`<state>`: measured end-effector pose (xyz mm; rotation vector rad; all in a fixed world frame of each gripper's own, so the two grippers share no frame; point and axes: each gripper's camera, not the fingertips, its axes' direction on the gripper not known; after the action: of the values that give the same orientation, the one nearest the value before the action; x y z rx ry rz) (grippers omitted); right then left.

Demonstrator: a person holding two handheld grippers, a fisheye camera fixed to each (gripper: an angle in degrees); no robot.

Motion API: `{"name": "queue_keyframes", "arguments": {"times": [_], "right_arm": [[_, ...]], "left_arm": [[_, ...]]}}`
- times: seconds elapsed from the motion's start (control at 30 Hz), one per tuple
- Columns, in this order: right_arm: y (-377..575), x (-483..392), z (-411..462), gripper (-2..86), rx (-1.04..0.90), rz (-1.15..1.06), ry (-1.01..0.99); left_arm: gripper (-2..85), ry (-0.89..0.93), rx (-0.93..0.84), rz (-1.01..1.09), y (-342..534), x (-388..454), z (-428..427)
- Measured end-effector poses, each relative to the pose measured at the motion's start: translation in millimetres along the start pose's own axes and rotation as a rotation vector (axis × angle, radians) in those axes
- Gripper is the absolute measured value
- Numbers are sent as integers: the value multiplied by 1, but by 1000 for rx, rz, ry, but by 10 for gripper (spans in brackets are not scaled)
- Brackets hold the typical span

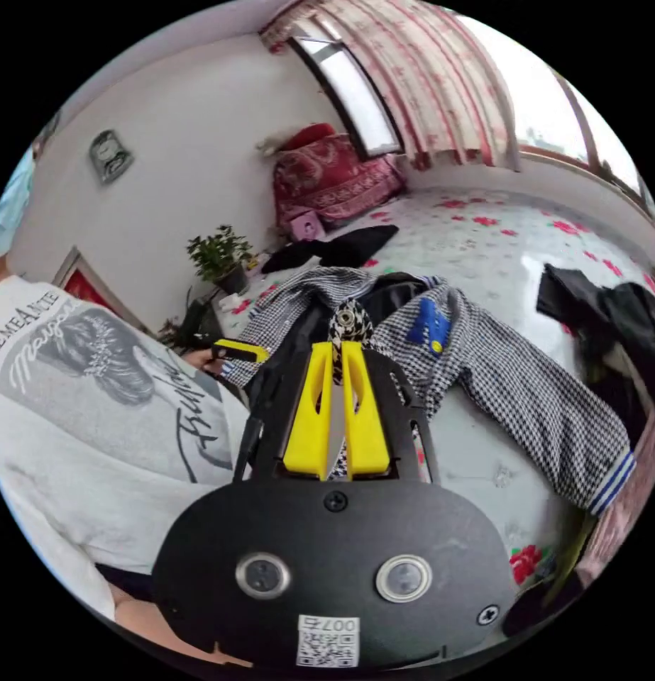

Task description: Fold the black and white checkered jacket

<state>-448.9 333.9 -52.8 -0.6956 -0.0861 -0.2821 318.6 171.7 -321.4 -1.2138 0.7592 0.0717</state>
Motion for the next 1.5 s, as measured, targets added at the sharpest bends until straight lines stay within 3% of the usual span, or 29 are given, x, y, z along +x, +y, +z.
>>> {"name": "queue_keyframes", "arguments": {"times": [0.1, 0.2, 0.3, 0.53, 0.67, 0.87, 1.0, 1.2, 1.27, 1.37, 1.47, 1.5], "right_arm": [[-25, -95, 44, 19, -234, -317, -177], [-8, -147, 127, 32, -457, -388, -252], [20, -154, 168, 47, -525, -367, -164], [43, -24, 135, 60, -375, 126, 96], [2, -5, 140, 62, -309, 86, 255], [-98, 26, 229, 59, -304, -9, 362], [-141, 78, 313, 55, -391, 18, 478], [-109, 151, 414, 19, -827, -97, 741], [-111, 149, 405, 9, -795, -162, 724], [-136, 168, 360, 2, -711, -37, 504], [-166, 210, 277, 0, -385, 218, 81], [-168, 233, 246, 0, -195, 325, -140]], "left_arm": [[32, 3, -1, -49, 13, -6, 2], [38, 16, -1, -99, 27, -13, 5], [41, 18, -1, -146, 41, -20, 4], [51, 31, -70, -114, 62, -13, 20], [60, 71, -140, -26, 40, 3, 58], [38, -12, -294, 83, 24, 14, 111], [-2, -45, -303, 142, 27, 13, 116], [-9, 26, -318, 139, 28, 4, 118], [-9, 34, -333, 170, 26, 8, 119], [-10, 72, -323, 200, 24, 10, 110], [-10, 221, -221, 172, 20, 2, 84], [-10, 242, -199, 169, 20, 1, 79]]}}
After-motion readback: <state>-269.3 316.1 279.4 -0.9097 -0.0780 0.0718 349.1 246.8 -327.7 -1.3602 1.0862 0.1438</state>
